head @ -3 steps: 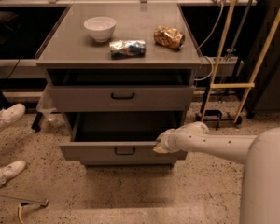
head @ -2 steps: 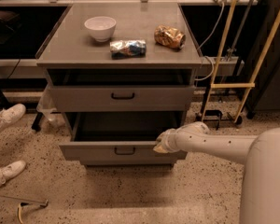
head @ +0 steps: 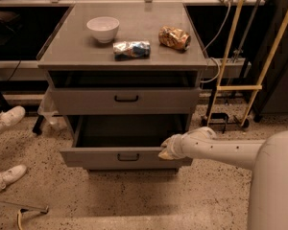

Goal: Open middle drawer

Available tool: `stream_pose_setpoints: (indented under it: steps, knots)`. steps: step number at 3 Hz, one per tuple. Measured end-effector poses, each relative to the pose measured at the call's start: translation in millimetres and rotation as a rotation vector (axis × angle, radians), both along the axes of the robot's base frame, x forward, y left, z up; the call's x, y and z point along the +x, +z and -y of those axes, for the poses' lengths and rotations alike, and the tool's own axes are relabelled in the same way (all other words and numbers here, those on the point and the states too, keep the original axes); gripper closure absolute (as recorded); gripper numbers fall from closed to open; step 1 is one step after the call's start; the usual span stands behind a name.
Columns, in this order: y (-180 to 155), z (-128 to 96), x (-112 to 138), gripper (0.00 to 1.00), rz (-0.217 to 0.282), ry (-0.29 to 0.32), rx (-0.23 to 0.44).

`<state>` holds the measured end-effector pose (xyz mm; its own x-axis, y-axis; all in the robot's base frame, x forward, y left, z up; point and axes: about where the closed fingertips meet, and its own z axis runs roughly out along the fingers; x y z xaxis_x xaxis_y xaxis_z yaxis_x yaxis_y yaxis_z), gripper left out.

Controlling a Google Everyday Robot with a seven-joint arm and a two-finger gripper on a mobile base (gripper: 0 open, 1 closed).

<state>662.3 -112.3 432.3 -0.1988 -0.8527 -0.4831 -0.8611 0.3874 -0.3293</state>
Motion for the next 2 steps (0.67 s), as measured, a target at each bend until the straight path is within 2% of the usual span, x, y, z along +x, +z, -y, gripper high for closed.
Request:
stream_pose_setpoints:
  steps: [2]
  knots:
    - [-0.6, -3.1, -5.3, 1.00, 0.006, 0.019, -0.008]
